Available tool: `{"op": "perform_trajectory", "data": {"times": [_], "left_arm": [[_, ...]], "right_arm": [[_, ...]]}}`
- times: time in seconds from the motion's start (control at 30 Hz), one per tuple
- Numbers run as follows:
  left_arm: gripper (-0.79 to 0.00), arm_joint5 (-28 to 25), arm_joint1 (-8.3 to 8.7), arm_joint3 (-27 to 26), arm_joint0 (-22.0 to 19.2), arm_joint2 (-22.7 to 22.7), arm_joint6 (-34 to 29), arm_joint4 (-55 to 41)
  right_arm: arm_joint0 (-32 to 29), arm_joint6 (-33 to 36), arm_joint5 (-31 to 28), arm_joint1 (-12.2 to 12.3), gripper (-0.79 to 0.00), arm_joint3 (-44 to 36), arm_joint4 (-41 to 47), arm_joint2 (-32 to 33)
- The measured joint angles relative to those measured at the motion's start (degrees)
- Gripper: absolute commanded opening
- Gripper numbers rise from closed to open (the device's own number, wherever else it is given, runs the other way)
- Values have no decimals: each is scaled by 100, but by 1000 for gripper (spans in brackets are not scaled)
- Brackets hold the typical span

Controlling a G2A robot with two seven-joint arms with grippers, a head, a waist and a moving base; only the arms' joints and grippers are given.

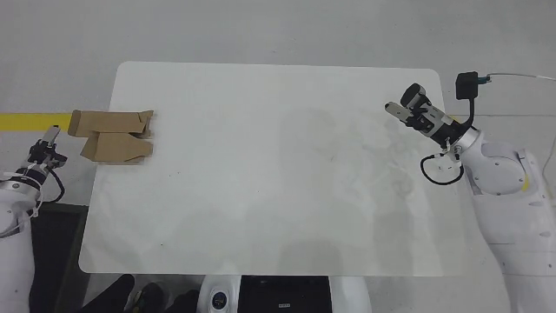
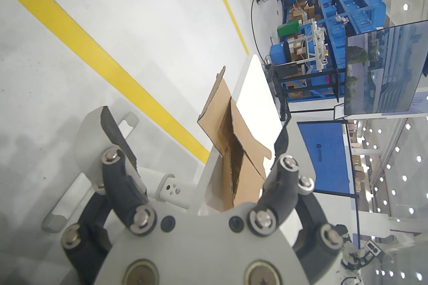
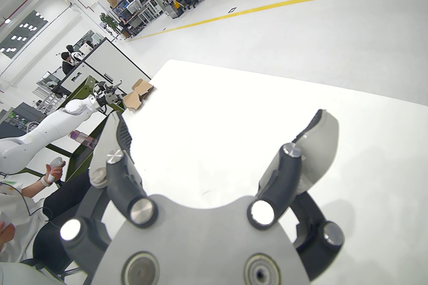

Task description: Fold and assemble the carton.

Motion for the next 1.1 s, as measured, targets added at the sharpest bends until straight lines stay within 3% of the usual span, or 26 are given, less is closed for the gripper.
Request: {"op": "perform_trajectory", "data": {"times": [0.2,0.23,0.27,0.3,0.33,0.37,0.4,0.83,1.1], "left_arm": [[0,-118,-11,403,-412,295,-254,-72],[-58,-128,-12,490,-489,351,-305,-58],[-185,-130,-14,562,-549,384,-331,-83],[-422,-132,-17,636,-608,412,-351,-124],[-480,-144,-22,732,-682,447,-370,-173],[-680,-160,-25,804,-735,470,-382,-208],[-785,-174,-27,874,-785,491,-392,-239],[-785,-310,-49,1543,-1353,750,-443,-499],[-785,-440,-44,1510,-1630,738,-609,-930]], "right_arm": [[0,0,0,0,0,0,0,0],[0,0,0,0,0,0,0,0],[0,0,0,0,0,0,0,0],[0,0,0,0,0,0,0,0],[0,0,0,0,0,0,0,0],[0,0,0,0,0,0,0,0],[0,0,0,0,0,0,0,0],[0,0,0,0,0,0,0,0],[0,0,0,0,0,0,0,0]]}}
